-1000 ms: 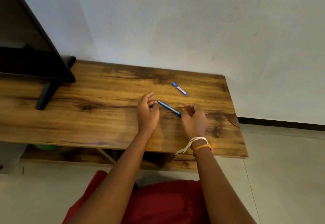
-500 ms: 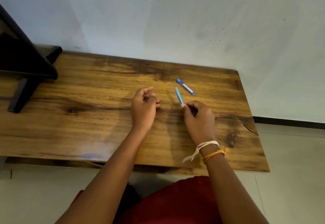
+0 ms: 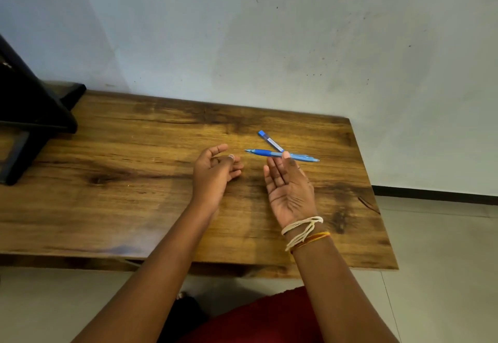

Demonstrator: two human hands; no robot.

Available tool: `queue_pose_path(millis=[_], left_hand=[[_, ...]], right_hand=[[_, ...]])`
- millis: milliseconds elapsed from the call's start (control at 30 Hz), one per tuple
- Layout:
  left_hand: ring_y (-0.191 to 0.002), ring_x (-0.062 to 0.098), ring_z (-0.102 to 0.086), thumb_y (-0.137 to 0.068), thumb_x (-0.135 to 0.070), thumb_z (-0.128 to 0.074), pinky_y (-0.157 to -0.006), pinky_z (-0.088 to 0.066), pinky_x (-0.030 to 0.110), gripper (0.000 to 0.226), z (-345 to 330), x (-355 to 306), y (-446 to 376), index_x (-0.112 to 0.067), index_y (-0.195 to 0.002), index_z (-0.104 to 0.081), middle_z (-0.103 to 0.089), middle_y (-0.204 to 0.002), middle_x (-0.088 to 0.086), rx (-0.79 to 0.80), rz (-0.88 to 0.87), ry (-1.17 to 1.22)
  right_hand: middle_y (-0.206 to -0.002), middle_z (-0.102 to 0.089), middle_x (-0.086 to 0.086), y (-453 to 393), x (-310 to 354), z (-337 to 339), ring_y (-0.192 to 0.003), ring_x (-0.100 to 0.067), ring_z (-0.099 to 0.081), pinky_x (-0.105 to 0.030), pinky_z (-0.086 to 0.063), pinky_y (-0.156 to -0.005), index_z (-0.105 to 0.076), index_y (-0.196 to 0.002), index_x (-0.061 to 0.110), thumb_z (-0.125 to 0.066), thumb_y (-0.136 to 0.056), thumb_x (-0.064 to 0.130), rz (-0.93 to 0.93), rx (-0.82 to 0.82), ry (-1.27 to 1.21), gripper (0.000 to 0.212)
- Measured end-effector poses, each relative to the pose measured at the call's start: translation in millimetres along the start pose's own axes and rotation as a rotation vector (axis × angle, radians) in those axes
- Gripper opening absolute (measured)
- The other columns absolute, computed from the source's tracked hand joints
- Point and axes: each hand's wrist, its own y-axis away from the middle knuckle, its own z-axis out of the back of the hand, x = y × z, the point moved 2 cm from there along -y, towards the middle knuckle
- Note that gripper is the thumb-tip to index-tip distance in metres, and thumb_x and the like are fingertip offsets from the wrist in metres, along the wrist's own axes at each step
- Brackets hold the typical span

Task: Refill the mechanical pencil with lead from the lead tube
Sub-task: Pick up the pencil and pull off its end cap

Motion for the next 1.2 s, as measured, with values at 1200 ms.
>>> queue_pose_path(millis=[1200], left_hand=[[-0.085, 0.021, -0.074, -0.090, -0.010, -0.060, -0.075, -0.059, 0.027, 0.016, -48, 12, 12, 0.001, -0.103, -0.062, -0.075, -0.091, 0.015, 0.168, 0.228, 0.303]], right_hand=[[-0.087, -0.071, -0.016, -11, 33, 16, -0.072, -0.017, -0.070, -0.025, -0.059, -0.071, -0.067, -0.099, -0.004, -0.066, -0.085, 0.003, 0.182, 0.039, 0.444, 0.016]])
